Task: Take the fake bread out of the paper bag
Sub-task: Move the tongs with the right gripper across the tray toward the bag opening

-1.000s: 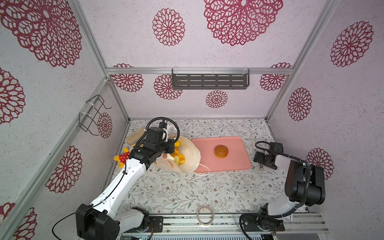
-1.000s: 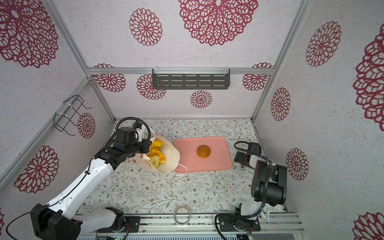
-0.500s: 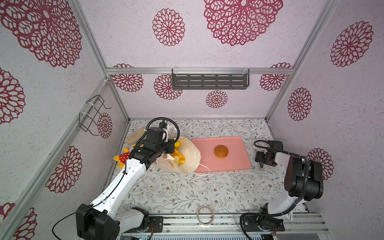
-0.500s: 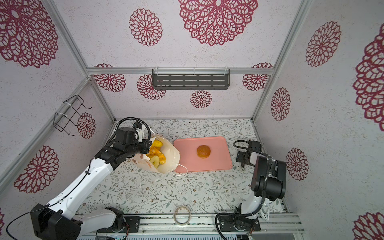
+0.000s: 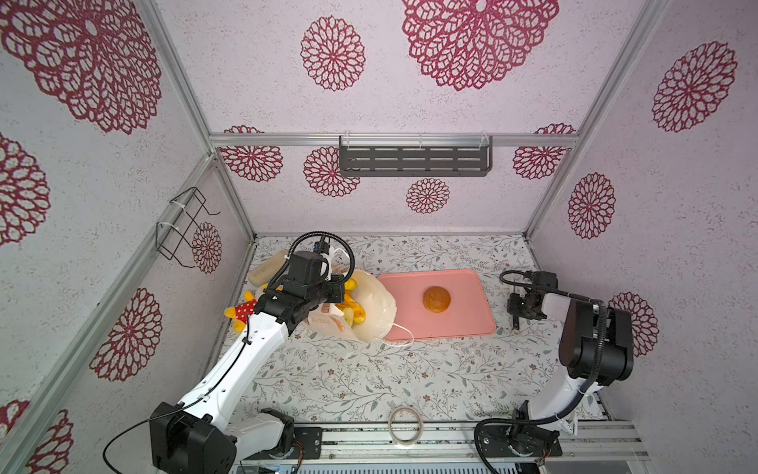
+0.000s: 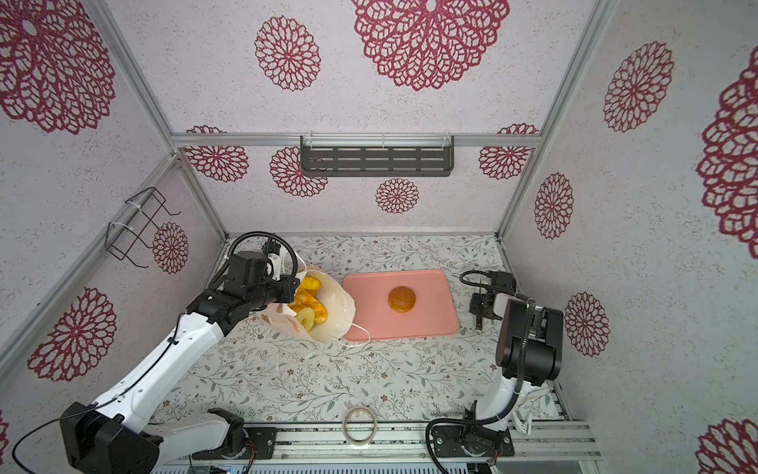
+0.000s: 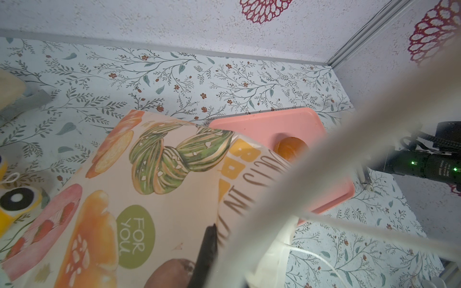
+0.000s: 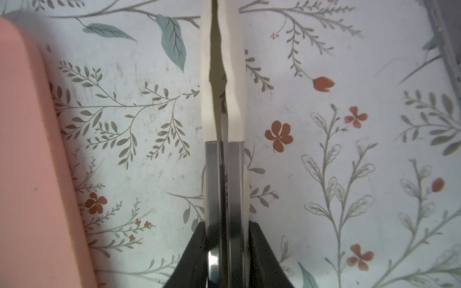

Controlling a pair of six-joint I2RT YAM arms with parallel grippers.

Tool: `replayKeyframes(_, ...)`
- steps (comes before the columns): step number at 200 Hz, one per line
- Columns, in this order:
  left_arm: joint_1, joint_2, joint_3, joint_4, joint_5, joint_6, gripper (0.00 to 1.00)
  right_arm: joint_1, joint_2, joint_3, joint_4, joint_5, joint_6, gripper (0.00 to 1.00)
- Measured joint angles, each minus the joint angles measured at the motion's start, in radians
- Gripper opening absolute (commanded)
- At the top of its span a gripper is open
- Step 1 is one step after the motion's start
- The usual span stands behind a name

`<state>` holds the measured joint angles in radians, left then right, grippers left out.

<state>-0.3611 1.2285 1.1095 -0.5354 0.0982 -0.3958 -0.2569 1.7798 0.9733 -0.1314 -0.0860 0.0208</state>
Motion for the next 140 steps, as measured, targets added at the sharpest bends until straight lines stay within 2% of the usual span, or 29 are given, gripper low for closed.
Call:
replayKeyframes(28, 0.000, 0.000, 0.000, 0.002, 0.001, -0.002, 0.00, 0.000, -0.049, -0.002, -0.086, -0.013, 0.036, 0.19)
replayKeyframes(68, 0.000, 0.000, -0.002, 0.008, 0.002, -0.002, 0.00, 0.001, -0.194, 0.026, -0.256, -0.069, 0.091, 0.18)
replayKeyframes(140, 0.000, 0.000, -0.002, 0.016, 0.006, -0.002, 0.00, 0.001, -0.349, 0.086, -0.512, -0.261, 0.162, 0.25)
